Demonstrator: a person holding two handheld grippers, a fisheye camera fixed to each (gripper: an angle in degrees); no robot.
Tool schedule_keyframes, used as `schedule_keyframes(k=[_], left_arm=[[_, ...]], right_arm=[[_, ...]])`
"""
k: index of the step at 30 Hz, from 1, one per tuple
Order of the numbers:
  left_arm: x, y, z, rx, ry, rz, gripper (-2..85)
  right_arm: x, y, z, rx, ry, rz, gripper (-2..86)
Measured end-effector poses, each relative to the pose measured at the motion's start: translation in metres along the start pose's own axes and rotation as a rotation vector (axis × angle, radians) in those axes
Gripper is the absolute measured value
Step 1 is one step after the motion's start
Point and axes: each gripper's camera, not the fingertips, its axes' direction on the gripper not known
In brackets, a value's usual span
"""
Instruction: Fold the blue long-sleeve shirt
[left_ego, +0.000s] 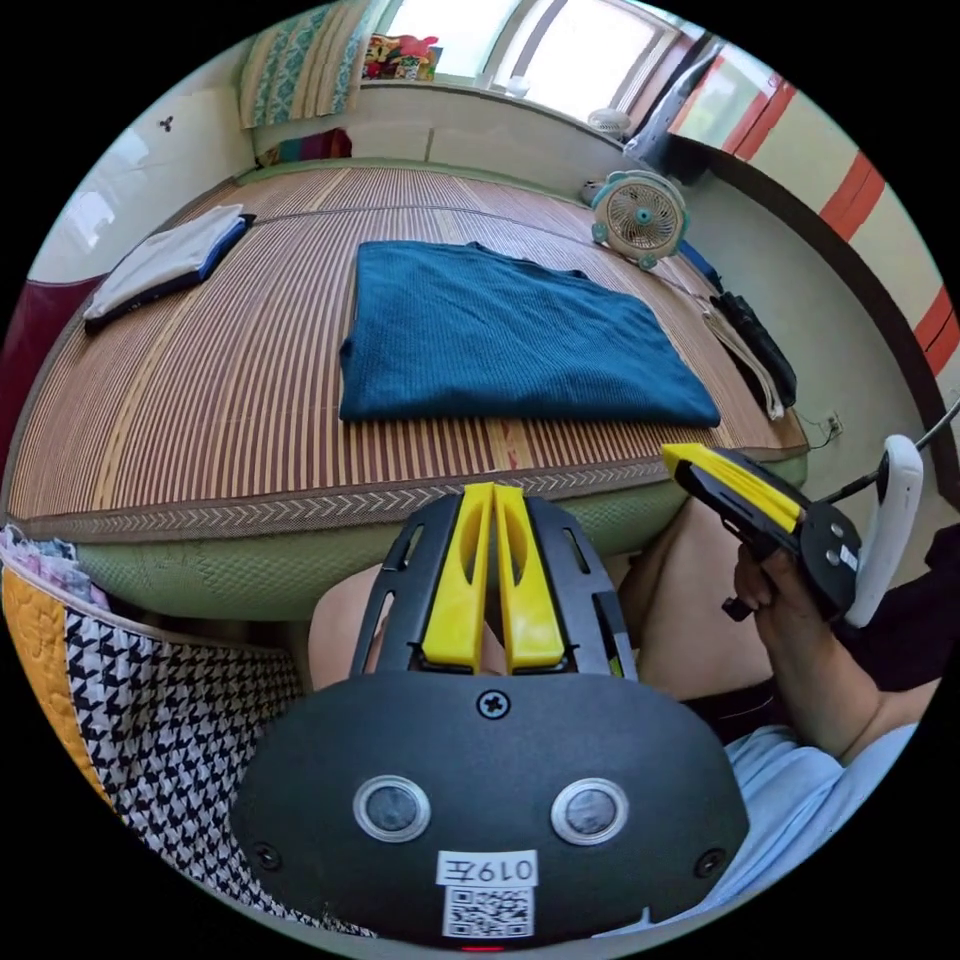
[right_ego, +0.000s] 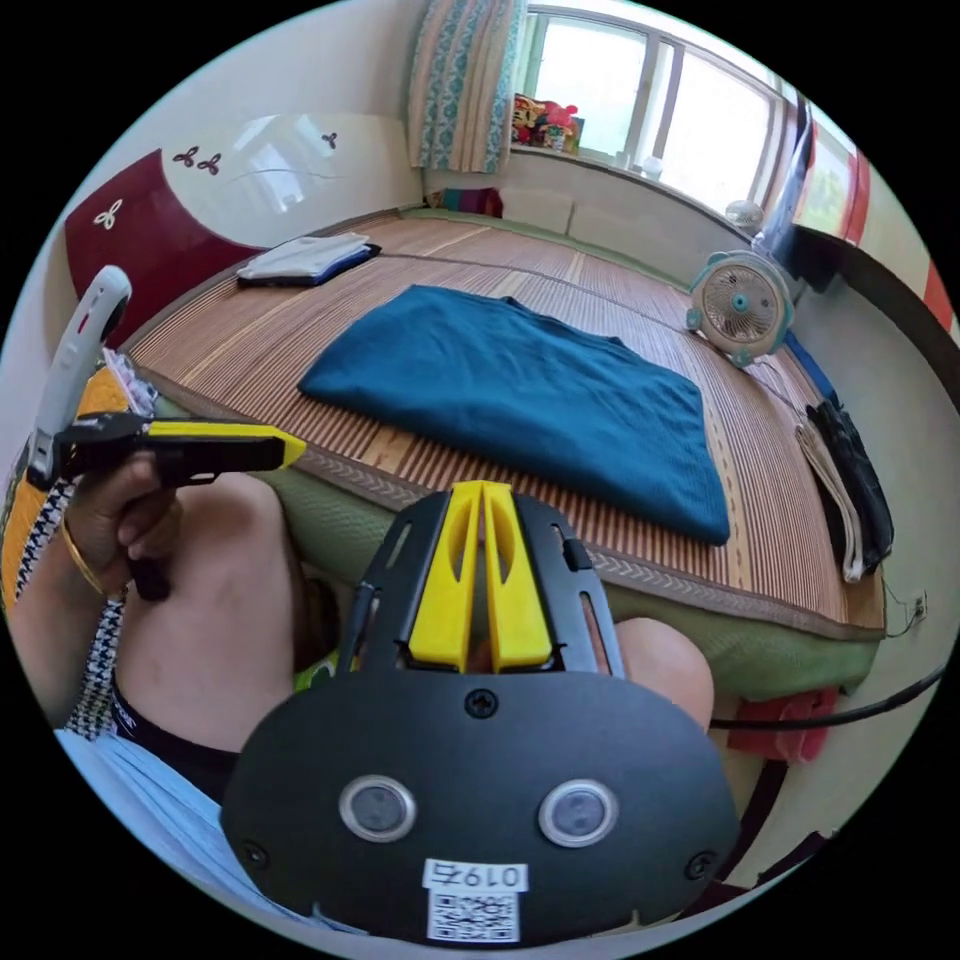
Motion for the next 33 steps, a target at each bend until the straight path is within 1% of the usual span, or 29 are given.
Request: schedule_keyframes(k=[2,3,5,8,10,12,15,21,24,33], left_arm=[[-0.011,0.002,-0.005,-0.001,0.021,-0.018,1.0],[-0.016,0.003,-0.012,0.002,0.003,-0.018,1.0],[-0.024,0.005,-0.024,0.030,-0.071,-0.009,1.0],[-0.039,0.010,-0.034,0.066,-0.112,0.003,0.9],[-0.052,0.011,-0.032,0.048,-0.100,-0.031,0.9],[-0.069,0.013,-0.037,0.066,-0.083,-0.096,0.9],[-0.093,0.016,-0.051,0.121,-0.119,-0.211,0.8],[-0.146,0.015,-0.067,0.114,-0.153,-0.293,0.9],[-0.172,0.009,-0.073,0.108,-0.138,-0.325,0.9],[-0.236,-0.036,-0.088,0.110,-0.121,-0.376,0.9]], right_arm=[[-0.019,-0.005,0.010,0.024,-0.009,-0.045,1.8],[-0.032,-0.008,0.016,0.042,-0.020,-0.082,4.6],[-0.052,-0.012,0.027,0.053,-0.036,-0.144,6.9],[-0.092,-0.020,0.050,0.075,0.012,-0.266,7.6],[-0.122,-0.026,0.066,0.100,0.072,-0.366,7.8],[-0.161,-0.035,0.090,0.130,0.113,-0.504,8.0],[-0.202,-0.046,0.124,0.146,0.143,-0.654,8.2],[-0.261,-0.050,0.180,0.143,0.241,-0.922,8.7],[-0.277,-0.048,0.202,0.121,0.276,-0.989,8.8],[-0.304,-0.053,0.253,0.093,0.363,-1.059,6.9]])
